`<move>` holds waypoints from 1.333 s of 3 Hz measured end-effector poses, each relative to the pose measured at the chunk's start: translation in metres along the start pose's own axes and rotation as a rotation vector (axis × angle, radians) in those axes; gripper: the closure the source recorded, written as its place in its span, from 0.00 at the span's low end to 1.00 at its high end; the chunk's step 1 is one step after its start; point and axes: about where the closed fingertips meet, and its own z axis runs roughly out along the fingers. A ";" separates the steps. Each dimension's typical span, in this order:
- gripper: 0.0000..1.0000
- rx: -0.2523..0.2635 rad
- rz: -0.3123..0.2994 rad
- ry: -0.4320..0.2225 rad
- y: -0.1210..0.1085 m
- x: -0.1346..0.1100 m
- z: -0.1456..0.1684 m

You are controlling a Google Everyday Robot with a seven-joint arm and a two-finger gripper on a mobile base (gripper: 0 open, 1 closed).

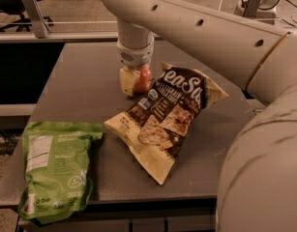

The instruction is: Pick apple

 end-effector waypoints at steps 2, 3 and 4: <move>1.00 -0.110 -0.014 -0.253 -0.007 -0.003 -0.049; 1.00 -0.149 -0.031 -0.391 -0.014 -0.020 -0.087; 1.00 -0.149 -0.031 -0.393 -0.014 -0.020 -0.088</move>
Offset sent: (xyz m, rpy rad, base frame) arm -0.0048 -0.0068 0.0981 0.4531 -0.0357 0.1110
